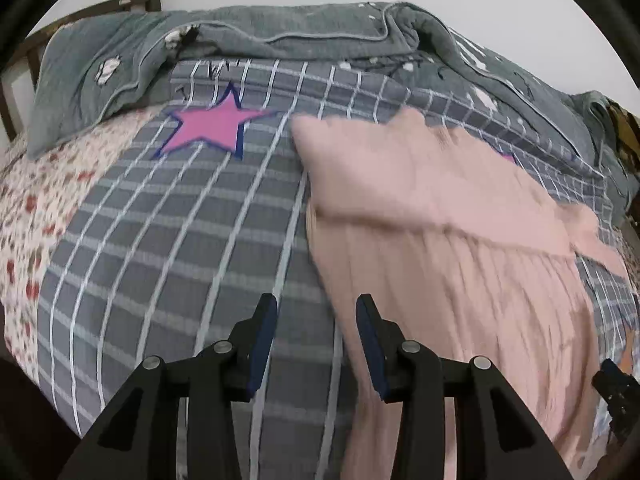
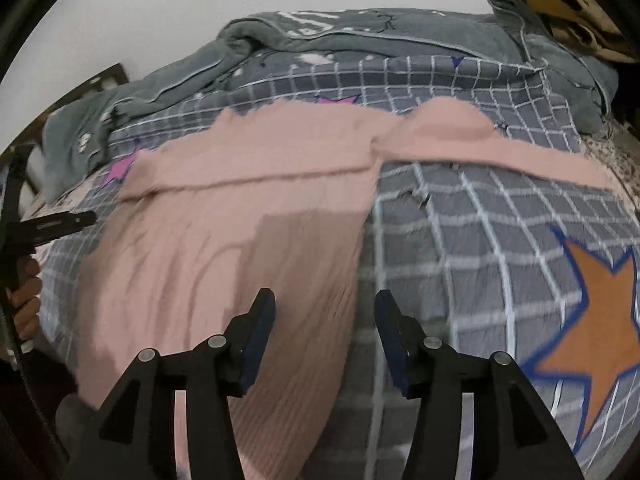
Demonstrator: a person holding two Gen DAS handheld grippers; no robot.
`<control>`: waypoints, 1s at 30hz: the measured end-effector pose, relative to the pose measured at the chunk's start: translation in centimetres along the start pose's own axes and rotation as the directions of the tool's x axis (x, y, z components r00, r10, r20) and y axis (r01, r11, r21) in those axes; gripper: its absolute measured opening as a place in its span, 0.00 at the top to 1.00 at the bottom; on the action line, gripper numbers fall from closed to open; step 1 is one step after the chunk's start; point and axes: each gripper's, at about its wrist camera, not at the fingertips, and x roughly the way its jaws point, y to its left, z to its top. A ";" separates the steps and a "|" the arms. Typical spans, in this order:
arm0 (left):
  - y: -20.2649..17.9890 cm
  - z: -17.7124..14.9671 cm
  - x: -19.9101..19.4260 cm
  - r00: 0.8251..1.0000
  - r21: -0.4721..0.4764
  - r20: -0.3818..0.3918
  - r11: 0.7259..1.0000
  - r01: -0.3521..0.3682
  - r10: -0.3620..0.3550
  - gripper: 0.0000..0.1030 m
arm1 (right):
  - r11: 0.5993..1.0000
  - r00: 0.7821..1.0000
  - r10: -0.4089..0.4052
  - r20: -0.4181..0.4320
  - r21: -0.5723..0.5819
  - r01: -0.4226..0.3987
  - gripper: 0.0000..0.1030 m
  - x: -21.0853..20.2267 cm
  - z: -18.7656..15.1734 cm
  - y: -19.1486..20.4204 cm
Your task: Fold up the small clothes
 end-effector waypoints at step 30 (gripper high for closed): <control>1.9 -12.0 -3.4 0.983 -0.130 -0.062 0.978 0.164 -0.173 0.94 | 0.998 0.999 0.019 0.039 -0.060 -0.016 0.96 -3.7 -7.8 -0.9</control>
